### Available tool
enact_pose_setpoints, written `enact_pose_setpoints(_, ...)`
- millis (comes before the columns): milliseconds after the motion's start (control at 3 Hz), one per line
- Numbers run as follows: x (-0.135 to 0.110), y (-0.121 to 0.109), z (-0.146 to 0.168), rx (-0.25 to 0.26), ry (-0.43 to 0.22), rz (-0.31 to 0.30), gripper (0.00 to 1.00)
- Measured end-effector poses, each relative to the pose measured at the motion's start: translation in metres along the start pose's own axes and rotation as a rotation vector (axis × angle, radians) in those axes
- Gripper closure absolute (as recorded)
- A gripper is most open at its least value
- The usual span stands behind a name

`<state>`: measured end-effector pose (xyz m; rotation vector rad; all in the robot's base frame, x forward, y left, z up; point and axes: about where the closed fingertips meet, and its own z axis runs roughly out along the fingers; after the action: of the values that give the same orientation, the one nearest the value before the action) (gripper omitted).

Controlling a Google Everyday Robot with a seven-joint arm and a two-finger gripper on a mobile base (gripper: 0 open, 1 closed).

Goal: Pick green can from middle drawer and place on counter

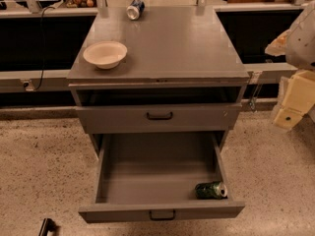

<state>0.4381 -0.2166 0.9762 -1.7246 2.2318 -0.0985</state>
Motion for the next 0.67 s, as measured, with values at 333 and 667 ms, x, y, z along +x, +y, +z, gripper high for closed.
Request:
enact_pose_setpoints(333,0.0,0.0,0.0,0.0,0.0,0.0,0.0)
enact_pose_setpoints(667,0.006,-0.004,0.052,-0.078,0.025,0.022,0.0)
